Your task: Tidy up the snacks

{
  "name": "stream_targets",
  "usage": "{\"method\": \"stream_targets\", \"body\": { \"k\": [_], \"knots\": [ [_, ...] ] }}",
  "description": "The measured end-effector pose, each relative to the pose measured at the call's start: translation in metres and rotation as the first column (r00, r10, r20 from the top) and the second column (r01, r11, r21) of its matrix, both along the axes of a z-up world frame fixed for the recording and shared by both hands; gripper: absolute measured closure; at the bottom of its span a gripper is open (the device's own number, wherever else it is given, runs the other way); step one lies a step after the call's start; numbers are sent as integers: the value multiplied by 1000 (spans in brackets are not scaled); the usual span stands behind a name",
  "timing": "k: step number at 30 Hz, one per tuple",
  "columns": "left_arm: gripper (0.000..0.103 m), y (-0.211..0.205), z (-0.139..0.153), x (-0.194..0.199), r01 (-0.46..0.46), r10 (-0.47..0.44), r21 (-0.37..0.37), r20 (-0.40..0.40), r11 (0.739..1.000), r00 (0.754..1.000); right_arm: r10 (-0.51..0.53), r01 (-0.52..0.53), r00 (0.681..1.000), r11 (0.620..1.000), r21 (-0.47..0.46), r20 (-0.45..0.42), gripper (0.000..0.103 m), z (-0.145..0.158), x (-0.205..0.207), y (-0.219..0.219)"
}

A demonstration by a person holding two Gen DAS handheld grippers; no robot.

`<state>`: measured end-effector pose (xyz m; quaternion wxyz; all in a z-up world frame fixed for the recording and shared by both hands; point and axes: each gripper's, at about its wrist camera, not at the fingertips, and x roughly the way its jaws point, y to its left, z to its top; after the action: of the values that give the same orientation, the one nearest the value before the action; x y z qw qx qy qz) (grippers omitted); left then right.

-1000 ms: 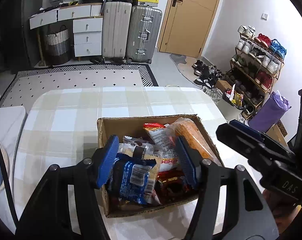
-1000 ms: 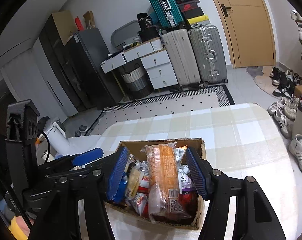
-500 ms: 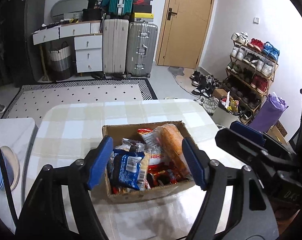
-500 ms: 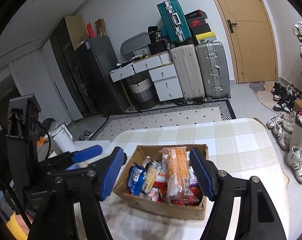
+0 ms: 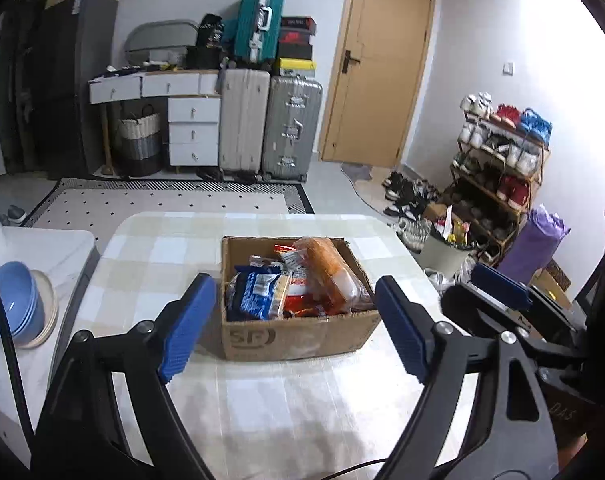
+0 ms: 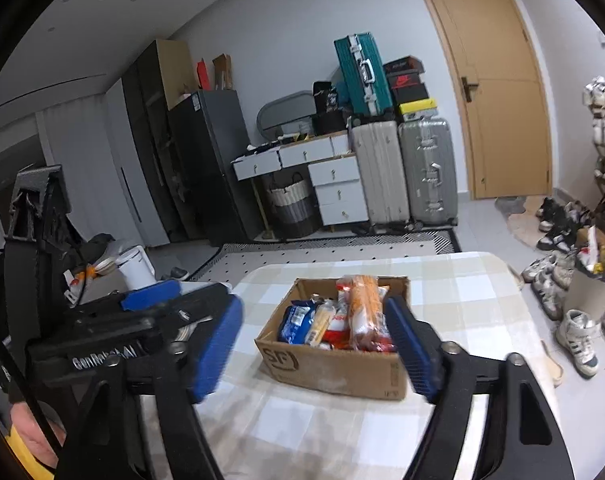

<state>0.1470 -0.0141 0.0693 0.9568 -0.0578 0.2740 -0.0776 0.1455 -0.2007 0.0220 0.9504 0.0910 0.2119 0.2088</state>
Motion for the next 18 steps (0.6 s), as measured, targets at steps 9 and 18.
{"method": "stream_targets", "body": {
  "k": [9,18],
  "knots": [
    [5,15,10,-90,-37,36,12,43,999,998,-9,7,997,1000,24,83,6,9,-75,-19],
    [0,27,15,-160,-87,79,63,119,994,990,-13,14,988,1000,-3,156,1,28,-126,-25]
  ]
}}
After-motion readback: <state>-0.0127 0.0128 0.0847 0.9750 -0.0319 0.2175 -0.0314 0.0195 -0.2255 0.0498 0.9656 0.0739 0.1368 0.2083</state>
